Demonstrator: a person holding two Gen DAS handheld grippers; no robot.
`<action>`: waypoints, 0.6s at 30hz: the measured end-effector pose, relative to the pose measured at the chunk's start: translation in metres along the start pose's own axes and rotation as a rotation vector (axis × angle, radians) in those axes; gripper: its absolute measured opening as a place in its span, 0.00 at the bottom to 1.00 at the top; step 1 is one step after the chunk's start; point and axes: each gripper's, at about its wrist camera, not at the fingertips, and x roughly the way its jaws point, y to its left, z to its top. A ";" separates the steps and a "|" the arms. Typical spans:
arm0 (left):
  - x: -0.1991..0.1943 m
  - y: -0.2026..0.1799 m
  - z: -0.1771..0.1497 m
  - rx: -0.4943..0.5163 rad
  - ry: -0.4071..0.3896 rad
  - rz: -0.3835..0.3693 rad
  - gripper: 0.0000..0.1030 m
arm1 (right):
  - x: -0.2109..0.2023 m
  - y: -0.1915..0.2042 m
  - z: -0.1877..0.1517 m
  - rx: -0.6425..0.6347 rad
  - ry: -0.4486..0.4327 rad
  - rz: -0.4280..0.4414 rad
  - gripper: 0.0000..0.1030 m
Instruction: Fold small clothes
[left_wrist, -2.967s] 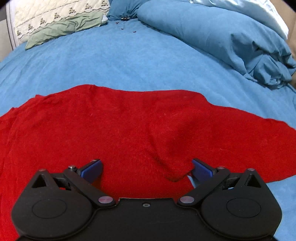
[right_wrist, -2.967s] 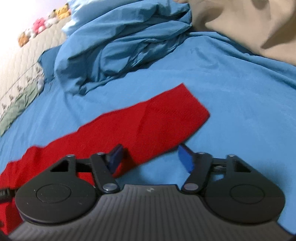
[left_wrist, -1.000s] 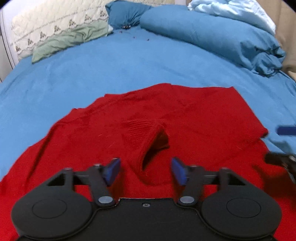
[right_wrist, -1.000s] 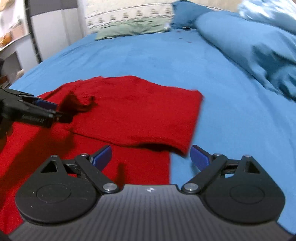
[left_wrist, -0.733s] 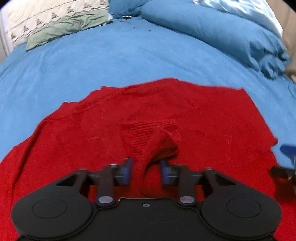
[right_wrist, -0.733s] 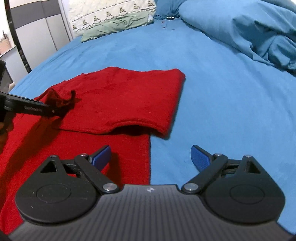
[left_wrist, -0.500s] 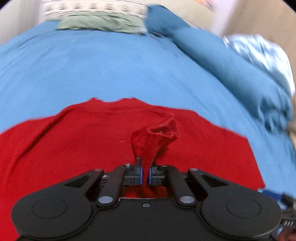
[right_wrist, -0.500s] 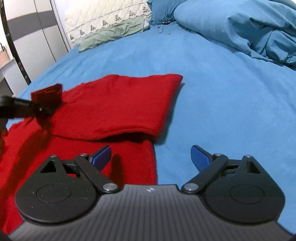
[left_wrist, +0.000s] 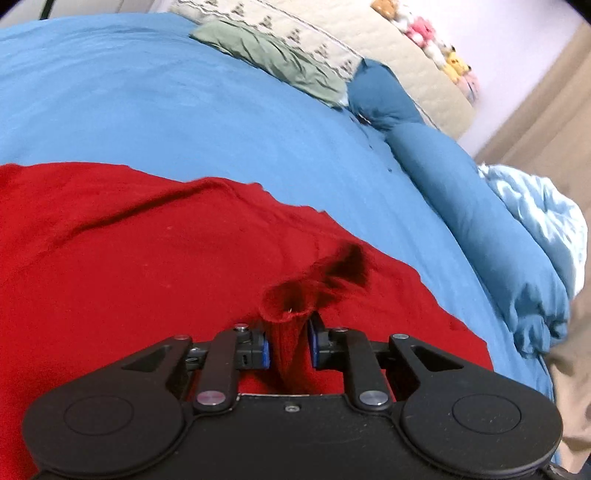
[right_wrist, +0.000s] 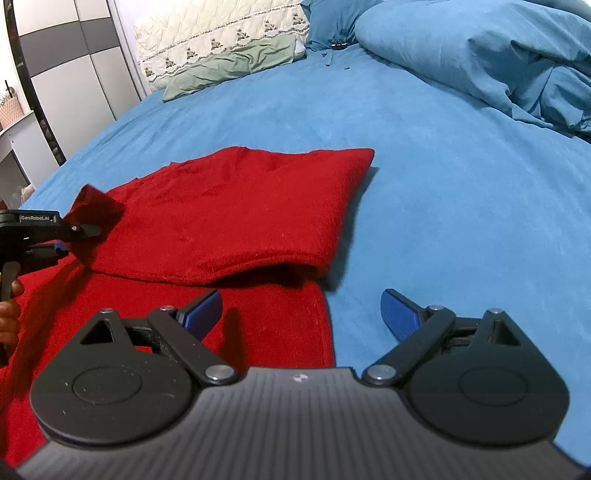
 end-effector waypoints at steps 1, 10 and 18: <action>0.000 0.001 -0.001 0.006 -0.001 0.008 0.22 | 0.001 0.000 0.001 0.000 0.004 0.000 1.00; 0.000 -0.026 -0.003 0.189 -0.032 0.094 0.05 | 0.008 0.008 0.005 -0.054 0.006 -0.028 1.00; -0.079 -0.001 0.013 0.150 -0.263 0.205 0.05 | 0.021 0.018 0.005 -0.155 -0.004 -0.071 1.00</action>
